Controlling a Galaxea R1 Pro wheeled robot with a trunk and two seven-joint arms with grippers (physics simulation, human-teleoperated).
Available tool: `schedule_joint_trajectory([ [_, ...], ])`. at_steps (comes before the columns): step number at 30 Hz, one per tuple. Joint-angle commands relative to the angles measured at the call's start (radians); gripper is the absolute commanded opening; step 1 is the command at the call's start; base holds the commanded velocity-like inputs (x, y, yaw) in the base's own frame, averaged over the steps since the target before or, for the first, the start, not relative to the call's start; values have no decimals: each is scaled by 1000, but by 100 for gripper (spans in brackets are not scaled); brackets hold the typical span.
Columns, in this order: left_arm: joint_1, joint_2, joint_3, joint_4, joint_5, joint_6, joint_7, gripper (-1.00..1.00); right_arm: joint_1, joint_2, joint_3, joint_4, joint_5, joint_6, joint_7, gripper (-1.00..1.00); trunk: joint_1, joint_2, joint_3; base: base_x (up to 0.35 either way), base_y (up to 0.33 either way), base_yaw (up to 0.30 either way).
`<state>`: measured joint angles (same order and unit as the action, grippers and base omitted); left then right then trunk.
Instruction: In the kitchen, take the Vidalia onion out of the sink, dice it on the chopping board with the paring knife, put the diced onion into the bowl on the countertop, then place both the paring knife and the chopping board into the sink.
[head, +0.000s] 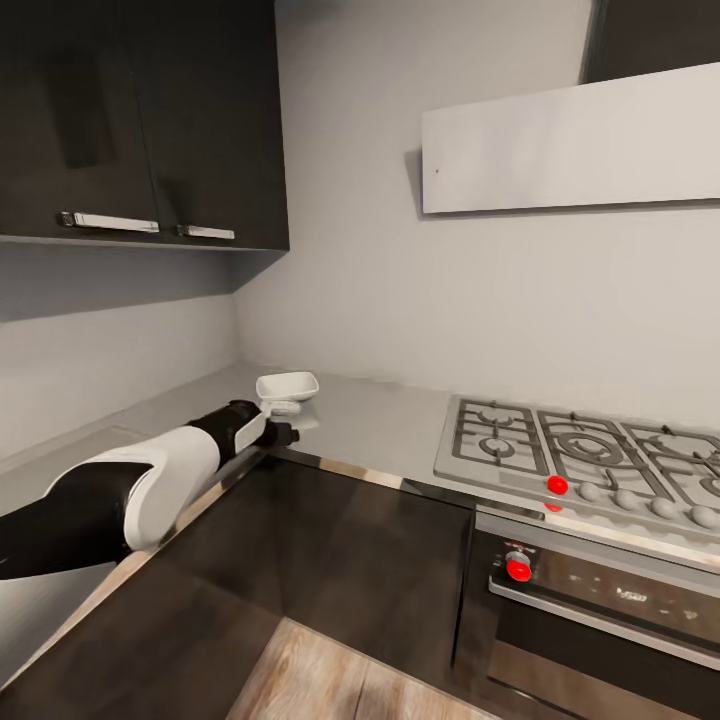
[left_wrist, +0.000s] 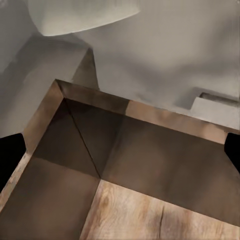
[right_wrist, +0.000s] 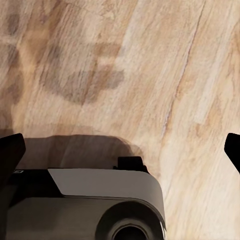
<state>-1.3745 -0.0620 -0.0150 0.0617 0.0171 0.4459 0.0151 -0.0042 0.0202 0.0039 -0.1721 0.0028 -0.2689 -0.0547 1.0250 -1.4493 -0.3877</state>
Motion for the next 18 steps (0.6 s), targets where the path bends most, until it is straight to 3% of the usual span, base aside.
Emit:
schedule_joint_trajectory([
  [1,-1,1,-2,-9,1,-6,3,100,-1,0,1,0,0,-3,-4,100,0,-1,-1,0,0,0],
  [4,-1,3,-2,-46,0,-12,6,100,-1,0,1,0,0,-3,-4,100,0,-1,-1,0,0,0],
  [9,-1,-1,-1,-183,-1,20,10,100,0,0,1,0,0,-3,-4,100,0,-1,-1,0,0,0],
  [12,-2,0,2,-349,-1,135,8,100,0,0,1,0,0,-3,-4,100,0,-1,-1,0,0,0],
  [18,-2,3,4,-442,0,232,3,100,0,0,1,0,0,-3,-4,100,0,-1,-1,0,0,0],
])
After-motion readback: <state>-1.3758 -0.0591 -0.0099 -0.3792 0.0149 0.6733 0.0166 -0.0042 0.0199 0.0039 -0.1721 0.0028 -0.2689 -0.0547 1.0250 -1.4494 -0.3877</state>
